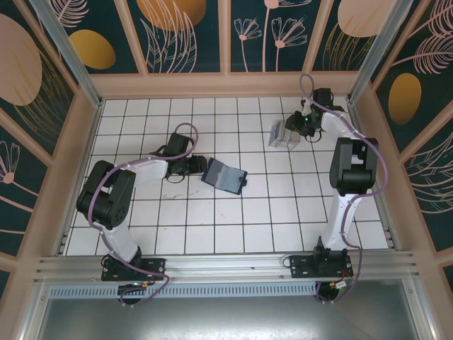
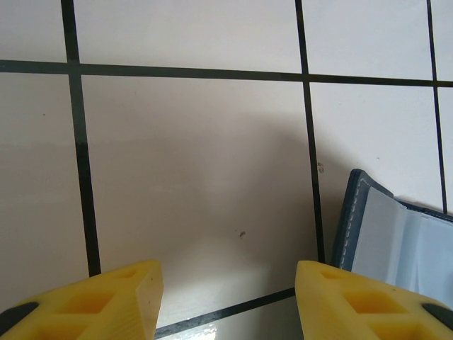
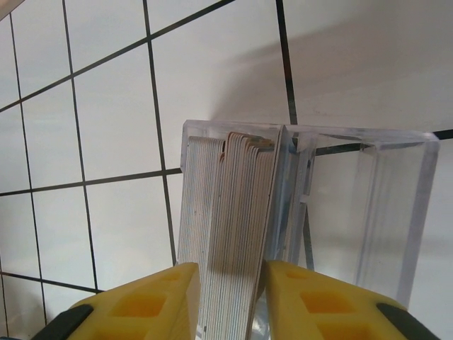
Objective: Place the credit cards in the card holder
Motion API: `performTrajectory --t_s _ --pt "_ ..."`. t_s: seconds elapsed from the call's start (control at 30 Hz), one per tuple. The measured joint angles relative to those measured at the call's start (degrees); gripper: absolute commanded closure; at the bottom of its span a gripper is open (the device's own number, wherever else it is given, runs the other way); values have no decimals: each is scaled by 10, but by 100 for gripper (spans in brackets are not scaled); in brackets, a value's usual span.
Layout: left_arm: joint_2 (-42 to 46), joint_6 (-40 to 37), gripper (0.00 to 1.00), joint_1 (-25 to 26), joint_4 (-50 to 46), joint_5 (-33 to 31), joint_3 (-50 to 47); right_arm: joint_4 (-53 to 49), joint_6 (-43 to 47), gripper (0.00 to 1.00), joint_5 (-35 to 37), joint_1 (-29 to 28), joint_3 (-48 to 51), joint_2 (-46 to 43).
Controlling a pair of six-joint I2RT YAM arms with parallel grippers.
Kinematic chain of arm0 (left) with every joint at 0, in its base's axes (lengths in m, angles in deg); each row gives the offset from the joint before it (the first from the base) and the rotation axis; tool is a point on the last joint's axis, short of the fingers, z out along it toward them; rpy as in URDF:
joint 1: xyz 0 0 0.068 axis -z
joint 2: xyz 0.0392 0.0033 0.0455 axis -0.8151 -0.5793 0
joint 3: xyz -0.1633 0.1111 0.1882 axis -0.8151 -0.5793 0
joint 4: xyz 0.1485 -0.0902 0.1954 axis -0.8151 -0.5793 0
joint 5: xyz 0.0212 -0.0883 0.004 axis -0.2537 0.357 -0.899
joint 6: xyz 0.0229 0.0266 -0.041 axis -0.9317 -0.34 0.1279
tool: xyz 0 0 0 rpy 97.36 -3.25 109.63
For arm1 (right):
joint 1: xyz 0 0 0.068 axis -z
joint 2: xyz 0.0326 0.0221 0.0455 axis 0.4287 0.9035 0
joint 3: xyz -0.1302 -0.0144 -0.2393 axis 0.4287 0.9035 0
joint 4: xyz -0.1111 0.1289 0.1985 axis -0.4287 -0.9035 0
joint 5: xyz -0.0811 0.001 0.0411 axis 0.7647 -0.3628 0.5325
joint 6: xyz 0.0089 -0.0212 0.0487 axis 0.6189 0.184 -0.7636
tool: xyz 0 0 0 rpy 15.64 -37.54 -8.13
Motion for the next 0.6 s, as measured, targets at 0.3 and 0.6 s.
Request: performTrajectory --t_s 0.3,0.6 --pt "-2 2 47 0 0 0 0 20 0 76 35 0 21 -8" --pt "-8 5 47 0 0 0 0 34 0 69 54 0 27 -23"
